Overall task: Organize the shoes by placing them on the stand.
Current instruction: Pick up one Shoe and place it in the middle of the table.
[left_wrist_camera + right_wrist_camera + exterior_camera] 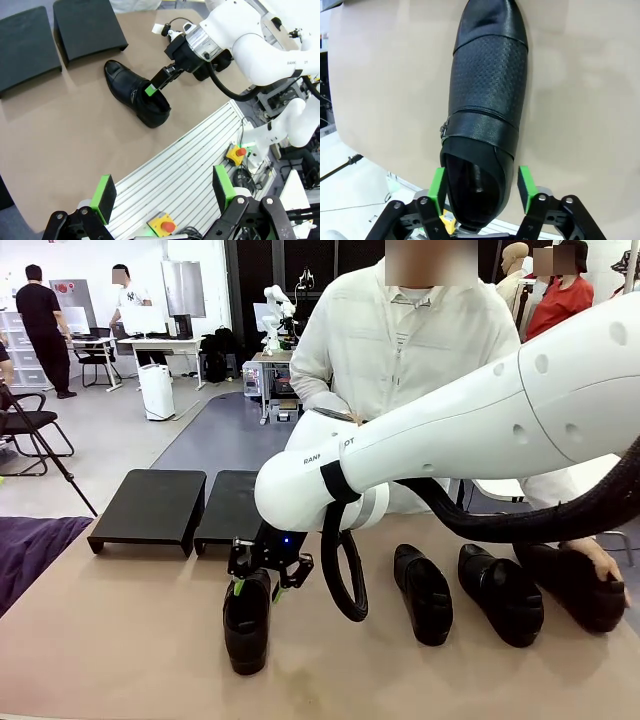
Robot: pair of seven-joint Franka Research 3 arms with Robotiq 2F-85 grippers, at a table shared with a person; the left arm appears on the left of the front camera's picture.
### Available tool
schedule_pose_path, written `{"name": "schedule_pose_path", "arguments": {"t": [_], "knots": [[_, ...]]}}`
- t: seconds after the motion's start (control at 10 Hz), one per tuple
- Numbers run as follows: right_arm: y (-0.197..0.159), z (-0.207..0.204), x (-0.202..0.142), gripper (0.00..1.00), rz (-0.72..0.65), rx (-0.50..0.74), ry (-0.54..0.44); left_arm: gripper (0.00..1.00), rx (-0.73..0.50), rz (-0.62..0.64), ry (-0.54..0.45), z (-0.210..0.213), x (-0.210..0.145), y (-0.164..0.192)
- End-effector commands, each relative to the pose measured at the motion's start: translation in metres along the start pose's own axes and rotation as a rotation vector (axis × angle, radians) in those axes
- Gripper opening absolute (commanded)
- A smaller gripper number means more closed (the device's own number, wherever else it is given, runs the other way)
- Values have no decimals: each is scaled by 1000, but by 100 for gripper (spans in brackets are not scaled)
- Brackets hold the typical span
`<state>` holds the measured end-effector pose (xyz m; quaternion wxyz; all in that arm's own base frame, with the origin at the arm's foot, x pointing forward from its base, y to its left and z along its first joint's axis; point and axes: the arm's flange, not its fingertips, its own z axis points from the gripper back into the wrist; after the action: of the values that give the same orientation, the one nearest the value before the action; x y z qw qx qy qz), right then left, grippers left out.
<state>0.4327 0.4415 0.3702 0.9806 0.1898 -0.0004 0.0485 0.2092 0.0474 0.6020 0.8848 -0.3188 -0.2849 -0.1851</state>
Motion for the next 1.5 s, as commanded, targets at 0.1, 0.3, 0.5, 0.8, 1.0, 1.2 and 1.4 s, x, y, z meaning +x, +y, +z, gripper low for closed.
{"name": "schedule_pose_path", "arguments": {"t": [0.1, 0.3, 0.5, 0.8, 1.0, 1.2, 1.4], "knots": [[-6, 14, -5, 100, 33, 20, 7, 100, -20, -14, -7, 1, 0, 0], [-11, 37, -16, 100, 64, -4, 25, 100, -20, -14, -7, 1, 0, 0], [-24, 79, -37, 100, 72, -13, -10, 100, -20, -14, -7, 1, 0, 0], [-63, 109, -50, 100, 65, 38, -36, 100, -20, -14, -7, 1, 0, 0], [-32, 86, -43, 100, 202, 83, 95, 100, -20, -14, -7, 1, 0, 0], [22, 50, -38, 100, 348, 56, 176, 100, -20, -14, -7, 1, 0, 0], [57, 19, -35, 100, 471, 3, 304, 100, -20, -14, -7, 1, 0, 0]]}}
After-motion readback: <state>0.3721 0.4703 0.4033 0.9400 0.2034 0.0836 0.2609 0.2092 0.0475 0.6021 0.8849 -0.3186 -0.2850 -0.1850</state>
